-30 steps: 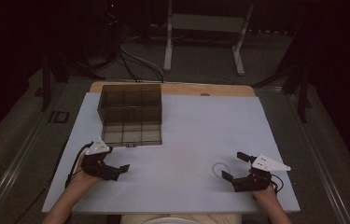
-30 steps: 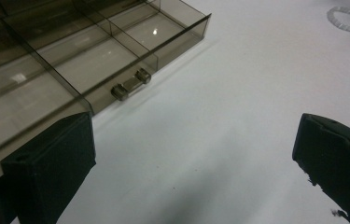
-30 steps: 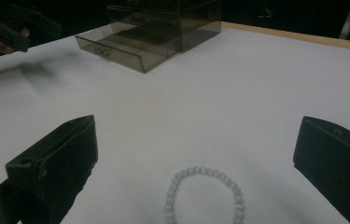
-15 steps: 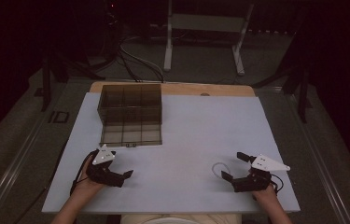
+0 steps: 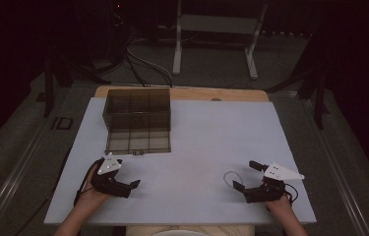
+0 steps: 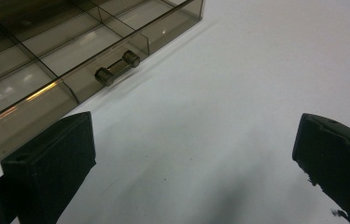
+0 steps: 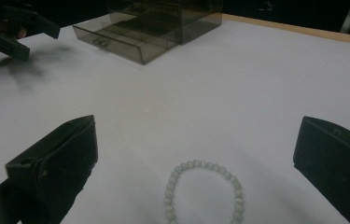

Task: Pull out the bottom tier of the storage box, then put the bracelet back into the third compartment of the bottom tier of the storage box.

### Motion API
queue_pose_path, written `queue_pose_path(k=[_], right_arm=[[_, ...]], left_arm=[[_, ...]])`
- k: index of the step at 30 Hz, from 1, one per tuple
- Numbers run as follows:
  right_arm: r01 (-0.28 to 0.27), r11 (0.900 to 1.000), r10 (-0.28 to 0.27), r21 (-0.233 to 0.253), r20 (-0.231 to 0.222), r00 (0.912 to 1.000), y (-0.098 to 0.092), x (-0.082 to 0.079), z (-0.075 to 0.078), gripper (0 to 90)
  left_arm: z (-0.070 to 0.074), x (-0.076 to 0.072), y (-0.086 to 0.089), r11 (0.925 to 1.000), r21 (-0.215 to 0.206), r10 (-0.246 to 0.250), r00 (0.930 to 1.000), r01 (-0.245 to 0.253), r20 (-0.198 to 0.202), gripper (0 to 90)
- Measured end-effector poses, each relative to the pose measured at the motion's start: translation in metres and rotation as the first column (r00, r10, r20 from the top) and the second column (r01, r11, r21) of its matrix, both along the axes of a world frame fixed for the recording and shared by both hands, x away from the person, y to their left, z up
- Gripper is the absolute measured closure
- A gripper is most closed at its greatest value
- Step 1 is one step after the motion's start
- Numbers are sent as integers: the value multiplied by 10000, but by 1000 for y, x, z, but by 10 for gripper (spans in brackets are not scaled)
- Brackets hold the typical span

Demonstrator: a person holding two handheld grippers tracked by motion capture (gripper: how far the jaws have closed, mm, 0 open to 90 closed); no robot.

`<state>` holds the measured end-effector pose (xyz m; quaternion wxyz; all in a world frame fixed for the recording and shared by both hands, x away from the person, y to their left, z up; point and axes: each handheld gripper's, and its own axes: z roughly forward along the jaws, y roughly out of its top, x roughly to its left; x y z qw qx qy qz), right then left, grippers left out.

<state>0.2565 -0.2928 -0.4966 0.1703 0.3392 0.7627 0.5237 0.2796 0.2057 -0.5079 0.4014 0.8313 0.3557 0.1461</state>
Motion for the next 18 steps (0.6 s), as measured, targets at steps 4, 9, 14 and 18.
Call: queue_pose_path(k=[4, 9, 14, 18], right_arm=[[-18, 10000, 18, -27, -18, 10000, 1, -1, 1, 0], [-34, 10000, 34, 47, 11, 10000, 2, -3, 5, 0], [109, 9999, -108, -63, 83, 9999, 4, -5, 15, 0], [186, 9997, -184, -127, 188, 9997, 7, -6, 26, 0]], left_arm=[[-1, 0, 0, 10000, -68, -4, 10000, 4, -38, 7], [-1, -1, 0, 9999, -121, -65, 10000, 65, -16, 7], [0, -2, 1, 9999, -131, -49, 10000, 50, 27, 7], [0, -2, 1, 9998, -182, -32, 10000, 32, -12, 7]])
